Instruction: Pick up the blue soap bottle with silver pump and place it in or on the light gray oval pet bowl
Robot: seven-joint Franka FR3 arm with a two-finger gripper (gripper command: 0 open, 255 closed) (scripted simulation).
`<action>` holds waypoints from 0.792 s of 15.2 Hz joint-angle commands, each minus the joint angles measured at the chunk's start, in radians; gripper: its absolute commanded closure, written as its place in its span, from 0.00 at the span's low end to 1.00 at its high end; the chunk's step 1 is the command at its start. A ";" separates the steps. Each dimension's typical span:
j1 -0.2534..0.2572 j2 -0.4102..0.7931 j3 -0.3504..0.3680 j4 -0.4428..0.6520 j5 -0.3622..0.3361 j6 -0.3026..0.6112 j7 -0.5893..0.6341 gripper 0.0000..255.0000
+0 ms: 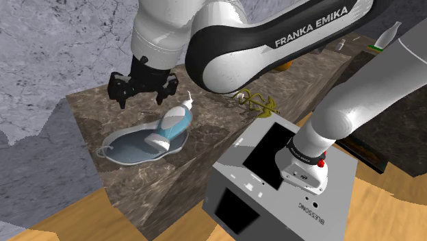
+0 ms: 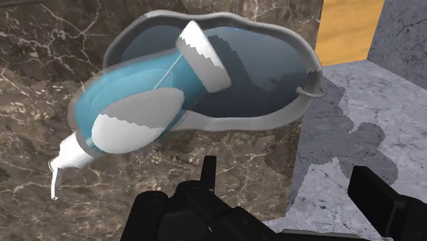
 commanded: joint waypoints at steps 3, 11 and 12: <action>0.050 -0.095 -0.060 0.020 0.085 -0.099 -0.060 0.00; 0.062 -0.116 -0.075 0.028 0.100 -0.125 -0.071 0.00; 0.062 -0.116 -0.075 0.028 0.099 -0.125 -0.071 0.00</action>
